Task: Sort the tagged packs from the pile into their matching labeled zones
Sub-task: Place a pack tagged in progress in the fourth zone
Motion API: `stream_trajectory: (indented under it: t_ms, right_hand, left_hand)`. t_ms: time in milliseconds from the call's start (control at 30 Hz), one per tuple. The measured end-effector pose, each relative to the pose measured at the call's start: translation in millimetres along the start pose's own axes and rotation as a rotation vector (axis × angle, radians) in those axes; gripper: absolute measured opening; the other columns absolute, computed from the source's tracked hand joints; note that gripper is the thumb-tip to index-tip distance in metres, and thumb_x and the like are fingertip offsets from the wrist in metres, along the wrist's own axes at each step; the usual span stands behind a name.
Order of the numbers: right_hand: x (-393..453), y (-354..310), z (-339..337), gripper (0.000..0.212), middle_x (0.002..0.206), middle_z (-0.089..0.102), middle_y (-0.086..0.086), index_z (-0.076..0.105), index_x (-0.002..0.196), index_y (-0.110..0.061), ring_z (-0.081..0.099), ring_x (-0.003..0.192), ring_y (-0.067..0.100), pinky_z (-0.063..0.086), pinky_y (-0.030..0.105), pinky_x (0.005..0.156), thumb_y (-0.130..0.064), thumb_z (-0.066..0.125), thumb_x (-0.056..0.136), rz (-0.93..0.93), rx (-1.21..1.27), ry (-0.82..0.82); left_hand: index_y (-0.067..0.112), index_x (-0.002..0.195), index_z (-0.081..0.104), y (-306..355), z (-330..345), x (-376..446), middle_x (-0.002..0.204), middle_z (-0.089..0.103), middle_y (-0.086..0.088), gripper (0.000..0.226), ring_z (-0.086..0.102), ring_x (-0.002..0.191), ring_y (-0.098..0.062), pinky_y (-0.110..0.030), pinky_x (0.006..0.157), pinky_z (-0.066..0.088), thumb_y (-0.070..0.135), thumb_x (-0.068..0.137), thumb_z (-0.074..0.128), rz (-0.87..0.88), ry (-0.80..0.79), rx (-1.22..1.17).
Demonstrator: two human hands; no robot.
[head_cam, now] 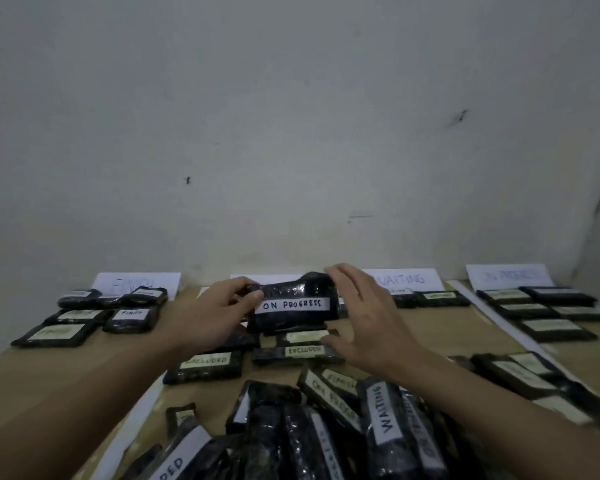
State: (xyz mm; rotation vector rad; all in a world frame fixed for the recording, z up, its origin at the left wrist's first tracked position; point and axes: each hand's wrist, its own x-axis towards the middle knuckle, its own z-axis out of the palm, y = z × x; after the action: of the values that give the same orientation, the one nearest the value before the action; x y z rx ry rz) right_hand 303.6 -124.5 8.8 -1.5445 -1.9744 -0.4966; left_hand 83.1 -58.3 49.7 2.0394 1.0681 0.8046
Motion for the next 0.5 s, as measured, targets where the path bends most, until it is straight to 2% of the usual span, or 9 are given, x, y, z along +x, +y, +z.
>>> stream_trajectory:
  t_ms: [67, 133, 167, 233, 300, 367, 500]
  right_hand:
    - [-6, 4, -3, 0.094, 0.134, 0.044, 0.009, 0.027, 0.137, -0.015, 0.038, 0.123, 0.023, 0.041, 0.042, 0.097, -0.035, 0.079, 0.061, -0.012, -0.041, 0.004]
    - [-12, 11, -9, 0.092, 0.129, 0.047, 0.008, 0.032, 0.137, -0.015, 0.046, 0.117, 0.026, 0.045, 0.042, 0.092, -0.029, 0.080, 0.060, -0.003, -0.076, 0.016]
    - [-16, 16, -12, 0.090, 0.127, 0.049, 0.008, 0.033, 0.137, -0.014, 0.049, 0.115, 0.027, 0.045, 0.042, 0.090, -0.027, 0.080, 0.061, 0.005, -0.090, 0.016]
    - [-23, 31, -21, 0.088, 0.124, 0.050, 0.008, 0.036, 0.137, -0.014, 0.051, 0.112, 0.030, 0.046, 0.043, 0.089, -0.029, 0.079, 0.062, 0.029, -0.117, 0.010]
    - [-31, 46, -32, 0.086, 0.121, 0.052, 0.009, 0.039, 0.134, -0.014, 0.052, 0.111, 0.031, 0.046, 0.044, 0.088, -0.033, 0.080, 0.061, 0.056, -0.164, 0.012]
    - [-41, 63, -44, 0.081, 0.113, 0.054, 0.007, 0.043, 0.127, -0.015, 0.055, 0.104, 0.030, 0.047, 0.042, 0.083, -0.034, 0.081, 0.058, 0.092, -0.203, 0.029]
    - [-66, 102, -75, 0.077, 0.109, 0.054, 0.010, 0.045, 0.124, -0.015, 0.056, 0.094, 0.031, 0.051, 0.042, 0.074, -0.027, 0.081, 0.057, 0.174, -0.218, 0.009]
  left_hand:
    - [0.022, 0.088, 0.058, 9, 17, 5, 0.076, 0.059, 0.006, 0.015, 0.060, 0.069, 0.000, -0.014, 0.063, 0.052, 0.022, 0.096, 0.045, 0.053, -0.017, 0.009]
    - [0.021, 0.089, 0.056, 22, 32, 7, 0.075, 0.056, 0.008, 0.014, 0.054, 0.058, 0.014, -0.004, 0.055, 0.043, 0.020, 0.097, 0.044, 0.099, -0.018, 0.048]
    - [0.020, 0.090, 0.056, 28, 38, 11, 0.076, 0.056, 0.007, 0.014, 0.053, 0.056, 0.015, -0.004, 0.052, 0.042, 0.020, 0.097, 0.044, 0.114, -0.035, 0.035]
    - [0.016, 0.089, 0.059, 38, 54, 21, 0.082, 0.061, -0.003, 0.015, 0.060, 0.063, 0.005, -0.011, 0.052, 0.047, 0.017, 0.095, 0.046, 0.135, -0.098, -0.012]
    - [0.012, 0.093, 0.061, 50, 70, 30, 0.089, 0.064, -0.009, 0.014, 0.065, 0.074, -0.011, -0.022, 0.059, 0.054, 0.018, 0.094, 0.047, 0.151, -0.152, -0.037]
    - [0.013, 0.094, 0.061, 63, 88, 41, 0.089, 0.065, -0.008, 0.014, 0.065, 0.077, -0.017, -0.032, 0.064, 0.056, 0.019, 0.094, 0.048, 0.195, -0.196, -0.008]
    - [0.011, 0.098, 0.060, 99, 135, 57, 0.088, 0.065, -0.004, 0.016, 0.061, 0.065, -0.007, -0.014, 0.051, 0.044, 0.021, 0.095, 0.047, 0.329, -0.258, 0.066]
